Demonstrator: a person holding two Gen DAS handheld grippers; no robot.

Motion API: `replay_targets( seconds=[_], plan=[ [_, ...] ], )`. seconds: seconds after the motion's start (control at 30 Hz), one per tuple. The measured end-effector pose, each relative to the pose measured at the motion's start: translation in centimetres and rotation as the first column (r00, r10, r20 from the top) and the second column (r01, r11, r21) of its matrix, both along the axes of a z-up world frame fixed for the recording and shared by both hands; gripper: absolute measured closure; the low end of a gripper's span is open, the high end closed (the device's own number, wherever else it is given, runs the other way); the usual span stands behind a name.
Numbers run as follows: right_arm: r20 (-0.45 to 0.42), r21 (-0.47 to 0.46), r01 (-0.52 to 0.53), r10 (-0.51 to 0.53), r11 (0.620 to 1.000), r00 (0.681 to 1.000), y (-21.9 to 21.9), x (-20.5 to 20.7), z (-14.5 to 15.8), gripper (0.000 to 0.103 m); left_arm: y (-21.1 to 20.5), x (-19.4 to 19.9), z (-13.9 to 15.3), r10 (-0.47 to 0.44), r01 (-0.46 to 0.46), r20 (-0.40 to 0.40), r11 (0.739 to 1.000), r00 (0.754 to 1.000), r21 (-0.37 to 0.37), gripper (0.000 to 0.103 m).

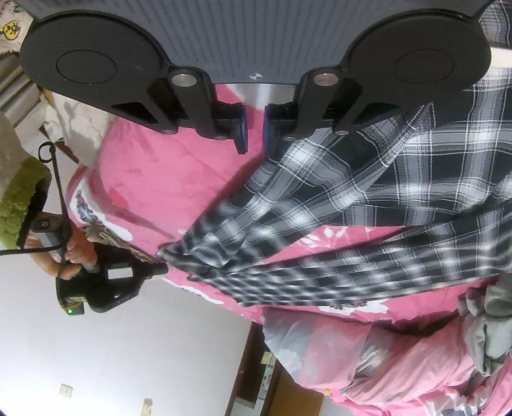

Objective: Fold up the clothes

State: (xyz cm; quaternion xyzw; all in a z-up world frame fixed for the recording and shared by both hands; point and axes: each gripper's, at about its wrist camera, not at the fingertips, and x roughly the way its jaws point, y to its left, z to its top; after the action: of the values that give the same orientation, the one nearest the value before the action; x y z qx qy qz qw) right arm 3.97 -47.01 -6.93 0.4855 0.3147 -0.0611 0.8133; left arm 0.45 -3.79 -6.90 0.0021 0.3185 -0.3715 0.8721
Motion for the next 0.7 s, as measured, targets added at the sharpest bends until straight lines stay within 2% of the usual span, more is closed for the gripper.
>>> replay_targets(
  seconds=[0.07,0.1,0.13,0.2,0.27,0.3,0.33,0.37,0.47,0.6,0.7],
  plan=[
    [-0.051,0.04,0.005,-0.003,0.999,0.999,-0.4,0.6,-0.8,0.092,0.0,-0.1,0.0,-0.002,0.002,-0.003,1.0,1.0,-0.002,0.095],
    [-0.081,0.062,0.007,-0.002,0.998,0.997,-0.6,1.0,-1.3,0.07,0.0,-0.2,-0.1,-0.001,0.001,-0.006,1.0,1.0,-0.001,0.095],
    [-0.105,0.08,0.01,-0.002,0.997,0.994,-0.7,1.5,-1.9,0.054,0.0,-0.3,0.0,-0.001,0.001,-0.006,1.0,1.0,0.0,0.094],
    [-0.137,0.09,0.029,-0.016,0.996,0.99,-0.8,2.6,-2.9,0.051,0.0,-0.7,0.0,0.002,-0.002,-0.001,1.0,1.0,0.005,0.094],
    [-0.13,0.097,0.044,-0.032,0.994,0.991,-0.9,3.4,-3.5,0.052,0.0,-1.1,0.0,0.01,-0.01,0.006,1.0,1.0,0.018,0.094],
    [-0.122,0.101,0.051,-0.039,0.994,0.992,-0.9,3.7,-3.7,0.06,0.1,-1.2,-0.1,0.012,-0.012,0.001,1.0,1.0,0.019,0.094],
    [-0.109,0.099,0.055,-0.044,0.994,0.993,-0.9,3.8,-3.7,0.085,0.3,-1.3,-0.1,0.012,-0.011,-0.016,1.0,1.0,0.012,0.094],
    [-0.092,0.094,0.055,-0.047,0.994,0.995,-0.9,3.7,-3.4,0.099,0.6,-1.4,-0.2,0.011,-0.011,-0.032,1.0,0.999,0.006,0.094],
    [0.005,0.074,0.062,-0.062,0.995,0.998,-0.5,1.3,-1.0,0.1,1.3,-1.7,-0.3,0.01,-0.011,-0.081,1.0,0.997,-0.014,0.094],
    [0.153,0.06,0.086,-0.094,0.995,0.984,0.5,-4.9,2.6,0.1,2.4,-2.1,-0.4,0.007,-0.013,-0.147,0.999,0.989,-0.04,0.09],
    [0.169,0.052,0.149,-0.156,0.987,0.973,0.5,-9.8,2.3,0.1,3.1,-2.4,-0.5,0.003,-0.015,-0.195,0.998,0.981,-0.06,0.08]
  ],
)
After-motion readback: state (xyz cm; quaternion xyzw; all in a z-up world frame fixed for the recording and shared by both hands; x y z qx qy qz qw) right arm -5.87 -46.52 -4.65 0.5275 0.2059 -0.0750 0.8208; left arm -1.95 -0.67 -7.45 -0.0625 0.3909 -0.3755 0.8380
